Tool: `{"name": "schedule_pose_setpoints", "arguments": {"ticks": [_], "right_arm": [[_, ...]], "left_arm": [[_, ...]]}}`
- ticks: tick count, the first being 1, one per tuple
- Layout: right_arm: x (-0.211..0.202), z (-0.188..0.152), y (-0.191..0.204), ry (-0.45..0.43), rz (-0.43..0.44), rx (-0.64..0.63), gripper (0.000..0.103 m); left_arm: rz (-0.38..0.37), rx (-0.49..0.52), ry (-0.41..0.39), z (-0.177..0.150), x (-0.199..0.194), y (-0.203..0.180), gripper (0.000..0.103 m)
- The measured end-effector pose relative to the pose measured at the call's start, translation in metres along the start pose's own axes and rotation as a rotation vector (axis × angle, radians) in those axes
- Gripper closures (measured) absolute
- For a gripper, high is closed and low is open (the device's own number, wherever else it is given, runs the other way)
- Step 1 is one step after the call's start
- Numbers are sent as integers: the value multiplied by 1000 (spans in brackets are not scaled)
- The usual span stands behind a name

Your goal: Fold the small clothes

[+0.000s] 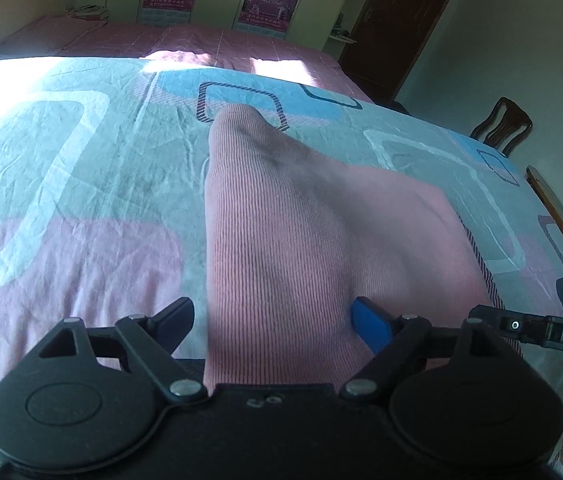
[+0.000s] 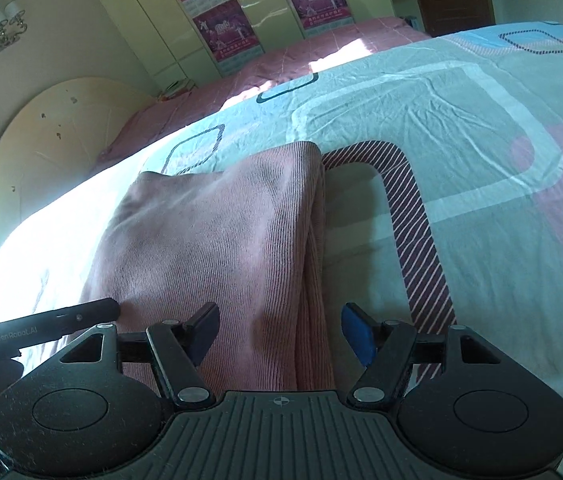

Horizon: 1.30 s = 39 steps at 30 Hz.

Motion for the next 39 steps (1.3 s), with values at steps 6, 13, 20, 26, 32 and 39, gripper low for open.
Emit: {"name": "schedule_pose_setpoints", "arguments": {"ticks": [6, 13, 20, 26, 32, 39], "right_arm": [[19, 4, -4, 9, 55, 45, 36], [32, 9, 4, 31, 93, 69, 60], [40, 10, 11, 10, 57, 21, 58], [39, 8, 9, 46, 47, 2, 71], [36, 9, 14, 42, 32, 12, 80], [41, 10, 8, 45, 63, 27, 65]], "left_arm": [[-67, -26, 22, 0, 18, -3, 23], [-57, 1, 11, 2, 20, -11, 33], [-45, 14, 11, 5, 24, -12, 34], [-48, 37, 11, 7, 19, -13, 43], [-22, 81, 0, 9, 15, -22, 52], [-24, 101, 4, 9, 17, -23, 52]]}}
Point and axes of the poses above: each gripper's, at about its wrist camera, not at the fingertips, and x roughly the way its jaws point, y to its left, z to its top, the point moved 8 cm from there along x, roughly the way its jaws point, and after that the axes turned 2 degrees about -y, right-handed, at the moved point
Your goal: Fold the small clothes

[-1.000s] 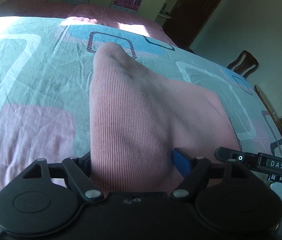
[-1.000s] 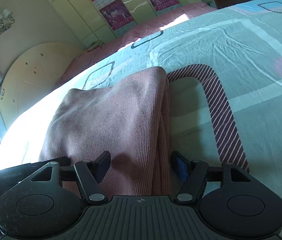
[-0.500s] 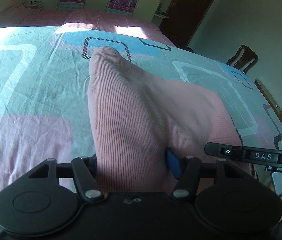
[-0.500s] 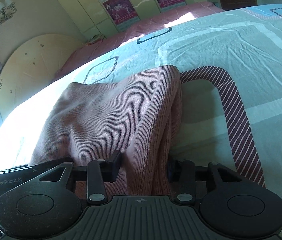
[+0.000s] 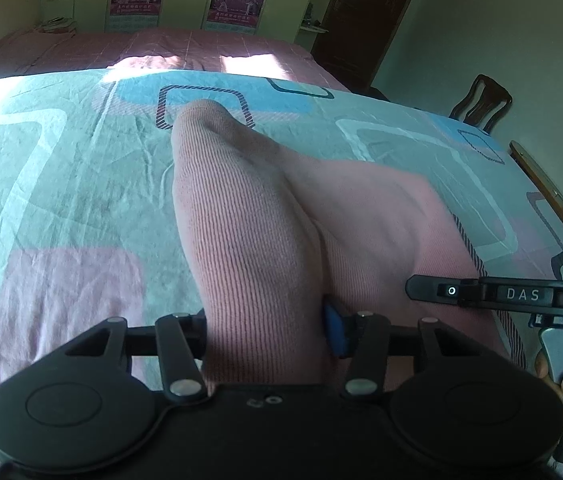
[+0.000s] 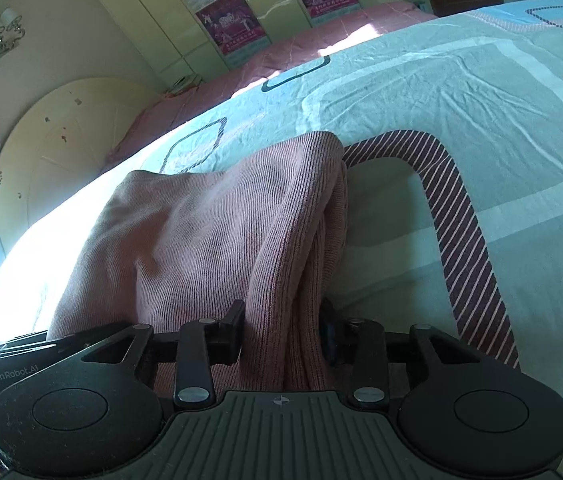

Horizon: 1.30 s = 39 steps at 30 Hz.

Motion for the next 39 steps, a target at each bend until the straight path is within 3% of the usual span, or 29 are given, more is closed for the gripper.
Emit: {"name": "schedule_pose_setpoints", "arguments": {"ticks": [3, 4, 7, 11, 22, 29, 39], "right_arm": [[4, 1, 3, 22, 56, 69, 66], [5, 0, 6, 26, 58, 56, 76], [0, 0, 5, 24, 74, 79, 82], [-15, 6, 16, -5, 114, 61, 83], [-33, 4, 77, -35, 178, 51, 83], [-16, -17, 157, -47, 191, 35, 83], [30, -57, 294, -81, 164, 34, 83]], "left_arm": [[3, -4, -2, -1, 0, 1, 52], [6, -4, -4, -1, 0, 1, 52], [13, -1, -14, 0, -6, -1, 60], [18, 12, -32, 5, -17, -6, 68], [29, 24, -72, 14, -73, 21, 68], [34, 24, -97, 6, -122, 85, 68], [8, 49, -120, 2, -194, 208, 68]]}}
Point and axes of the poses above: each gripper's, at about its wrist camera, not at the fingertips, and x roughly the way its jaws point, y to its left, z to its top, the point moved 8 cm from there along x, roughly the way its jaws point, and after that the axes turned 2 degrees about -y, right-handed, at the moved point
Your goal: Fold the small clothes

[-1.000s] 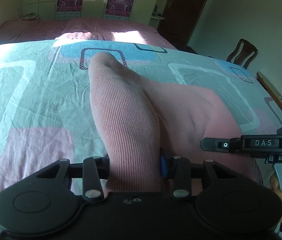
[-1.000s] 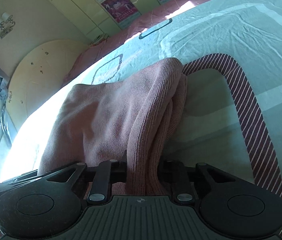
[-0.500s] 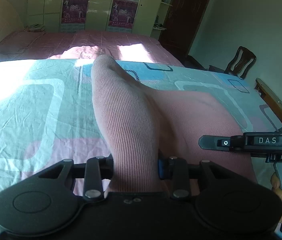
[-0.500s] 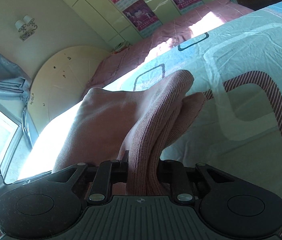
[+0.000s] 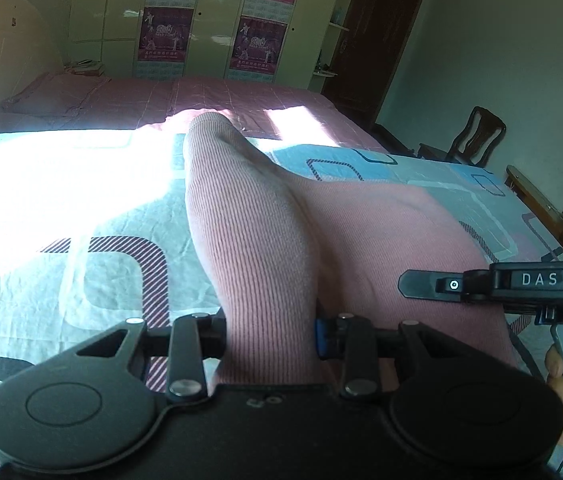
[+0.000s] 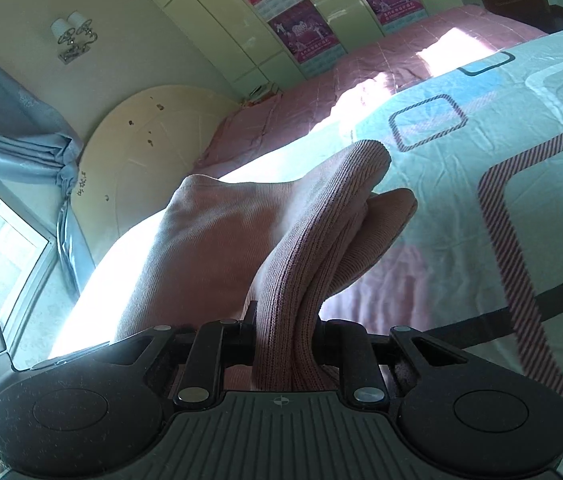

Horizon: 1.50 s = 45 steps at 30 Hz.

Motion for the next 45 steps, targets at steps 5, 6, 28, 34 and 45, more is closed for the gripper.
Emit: {"name": "schedule_pose_setpoints", "arguments": {"ticks": [5, 6, 28, 34, 45], "right_arm": [[41, -16, 44, 10, 22, 2, 83], [50, -17, 51, 13, 27, 2, 83], [189, -21, 73, 116, 29, -79, 83], [201, -26, 54, 123, 6, -79, 83], [192, -2, 31, 94, 1, 23, 65]], "left_arm": [[29, -9, -2, 2, -20, 49, 68], [34, -9, -3, 3, -21, 57, 68], [87, -78, 22, 15, 42, 157, 68], [91, -86, 14, 5, 52, 164, 57], [98, -195, -28, 21, 35, 179, 37]]}}
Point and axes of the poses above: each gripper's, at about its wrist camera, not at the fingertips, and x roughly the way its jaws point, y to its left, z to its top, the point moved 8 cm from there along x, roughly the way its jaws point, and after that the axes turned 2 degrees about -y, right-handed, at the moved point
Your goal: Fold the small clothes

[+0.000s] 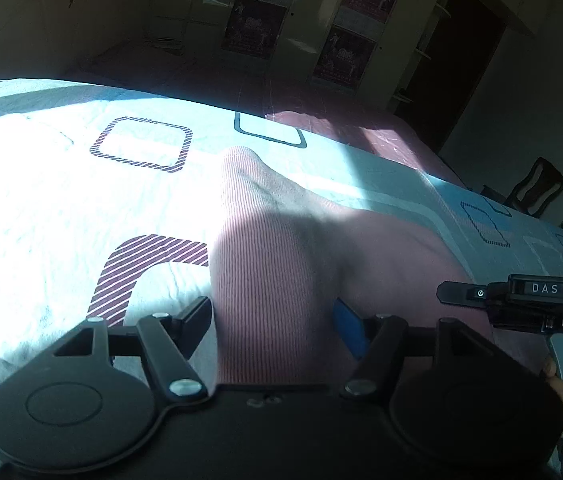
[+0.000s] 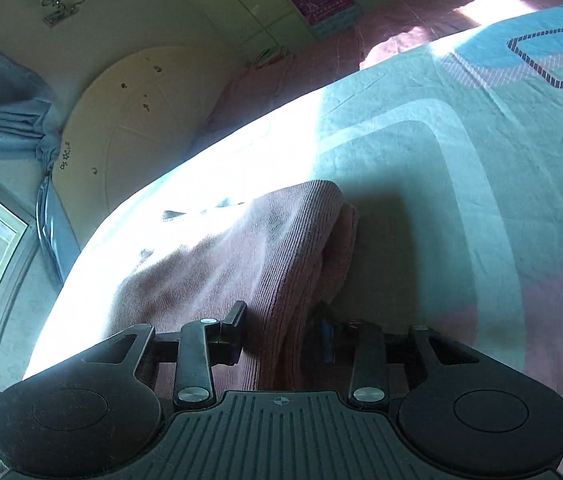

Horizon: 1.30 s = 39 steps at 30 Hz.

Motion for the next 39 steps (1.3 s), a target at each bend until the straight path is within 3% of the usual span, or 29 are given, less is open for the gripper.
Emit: {"name": "schedule_pose_setpoints", "arguments": {"ticks": [6, 9, 13, 15, 19, 23, 28, 33, 36, 39], "right_arm": [[17, 13, -3, -29, -39, 0, 66], [23, 16, 5, -53, -92, -86, 75], [31, 15, 0, -68, -141, -132, 75], [30, 12, -8, -59, -132, -74, 72], [6, 9, 0, -73, -138, -71, 69], [-31, -1, 21, -98, -132, -151, 67], [-54, -36, 51, -90, -156, -275, 53], [-48, -74, 48, -28, -200, -304, 53], [-47, -86, 36, -24, -278, -319, 54], [-46, -91, 20, -19, -289, -239, 59]], "left_arm": [[32, -62, 23, 13, 29, 10, 38], [63, -57, 4, 13, 44, 15, 39], [96, -79, -11, 9, 51, 22, 24], [104, -101, 2, 8, 46, 22, 24], [160, -24, -24, 9, 22, 10, 26], [172, 14, -37, 1, -5, 1, 28], [200, 58, -17, -22, -27, -7, 28], [201, 42, -5, -50, -43, -7, 28], [198, 24, 0, -58, -46, -5, 27], [198, 44, 2, -62, -44, -5, 27]]}}
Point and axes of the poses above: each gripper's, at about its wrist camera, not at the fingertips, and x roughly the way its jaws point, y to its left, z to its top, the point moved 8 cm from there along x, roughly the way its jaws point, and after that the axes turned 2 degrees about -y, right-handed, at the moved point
